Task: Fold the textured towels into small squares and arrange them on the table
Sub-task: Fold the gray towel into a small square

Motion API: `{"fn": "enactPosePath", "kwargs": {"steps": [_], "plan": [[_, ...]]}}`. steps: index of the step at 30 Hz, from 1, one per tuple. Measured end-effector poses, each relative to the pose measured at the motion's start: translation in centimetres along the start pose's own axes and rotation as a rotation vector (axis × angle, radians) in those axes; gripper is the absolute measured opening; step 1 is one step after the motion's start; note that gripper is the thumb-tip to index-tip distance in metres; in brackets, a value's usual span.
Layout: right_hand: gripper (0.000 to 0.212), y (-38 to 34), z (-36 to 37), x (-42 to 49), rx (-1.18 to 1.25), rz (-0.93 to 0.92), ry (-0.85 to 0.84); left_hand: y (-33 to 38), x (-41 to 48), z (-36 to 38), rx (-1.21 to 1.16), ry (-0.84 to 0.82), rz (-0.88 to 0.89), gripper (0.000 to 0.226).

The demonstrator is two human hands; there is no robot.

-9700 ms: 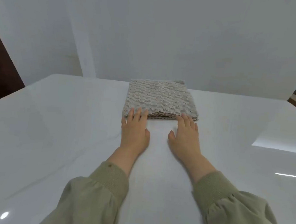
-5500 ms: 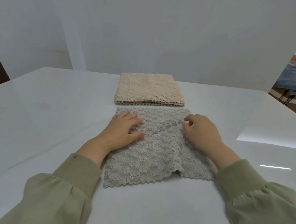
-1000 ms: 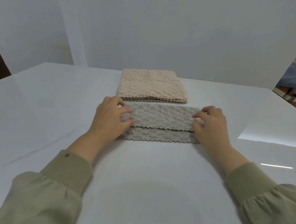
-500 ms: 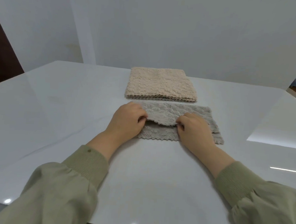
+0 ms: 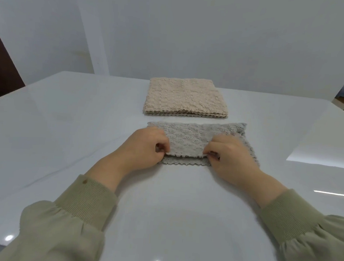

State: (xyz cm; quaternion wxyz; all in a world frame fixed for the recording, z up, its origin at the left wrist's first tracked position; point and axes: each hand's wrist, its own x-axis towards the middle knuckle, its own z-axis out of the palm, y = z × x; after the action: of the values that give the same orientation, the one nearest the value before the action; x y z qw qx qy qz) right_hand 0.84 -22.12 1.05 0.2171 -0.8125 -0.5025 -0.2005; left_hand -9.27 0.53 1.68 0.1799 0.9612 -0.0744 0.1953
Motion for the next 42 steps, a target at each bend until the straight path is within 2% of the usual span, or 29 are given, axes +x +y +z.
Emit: {"fn": "enactPosePath", "kwargs": {"steps": [3, 8, 13, 17, 20, 25, 29, 32, 33, 35, 37, 38, 39, 42], "plan": [[0.011, 0.3, 0.1, -0.1, 0.035, -0.023, -0.092, 0.1, 0.0, 0.2, 0.039, -0.092, -0.001, 0.011], [0.016, 0.5, 0.1, -0.3, 0.021, 0.005, -0.110, 2.2, 0.8, 1.6, 0.099, -0.026, 0.116, 0.028], [0.023, 2.5, -0.9, -0.7, -0.071, 0.089, -0.105, 2.9, 1.5, 2.9, 0.164, -0.003, 0.191, 0.018], [0.030, 3.8, -2.1, -0.8, -0.077, 0.192, -0.123, 2.5, 1.2, 2.9, 0.119, 0.018, 0.174, 0.025], [0.028, 4.2, -3.2, -0.6, -0.064, 0.244, -0.098, 2.5, 1.2, 3.0, 0.107, 0.043, 0.143, 0.018], [0.028, 3.9, -4.7, -0.9, 0.011, 0.347, -0.333, 2.2, 1.2, 3.2, 0.082, 0.055, 0.124, 0.011], [0.028, 4.1, -5.0, -1.1, 0.042, 0.395, -0.308, 1.9, 1.1, 3.2, 0.012, 0.064, 0.091, 0.009], [0.016, 4.2, -5.2, -1.2, 0.037, 0.416, -0.478, 1.9, 1.1, 3.0, -0.012, 0.033, 0.091, 0.013], [0.011, 4.2, -5.3, -1.2, 0.070, 0.448, -0.483, 2.0, 1.1, 2.9, -0.022, 0.030, 0.072, 0.016], [0.019, 4.3, -4.9, -1.0, 0.149, 0.529, -0.312, 2.3, 1.2, 2.8, -0.084, 0.051, -0.030, 0.025], [0.023, 4.2, -3.7, -0.5, 0.136, 0.555, -0.068, 2.9, 1.9, 2.8, -0.092, 0.176, -0.069, 0.029], [0.025, 3.9, -3.0, -0.2, 0.076, 0.524, -0.047, 3.2, 2.3, 3.0, -0.043, 0.216, -0.074, 0.030], [0.032, 3.7, -2.2, -0.1, -0.001, 0.489, -0.122, 3.5, 2.7, 3.1, 0.036, 0.179, -0.101, 0.033], [0.050, 3.4, -1.0, -0.3, -0.227, 0.498, -0.494, 3.1, 3.2, 3.9, 0.284, -0.216, -0.235, 0.050]]}}
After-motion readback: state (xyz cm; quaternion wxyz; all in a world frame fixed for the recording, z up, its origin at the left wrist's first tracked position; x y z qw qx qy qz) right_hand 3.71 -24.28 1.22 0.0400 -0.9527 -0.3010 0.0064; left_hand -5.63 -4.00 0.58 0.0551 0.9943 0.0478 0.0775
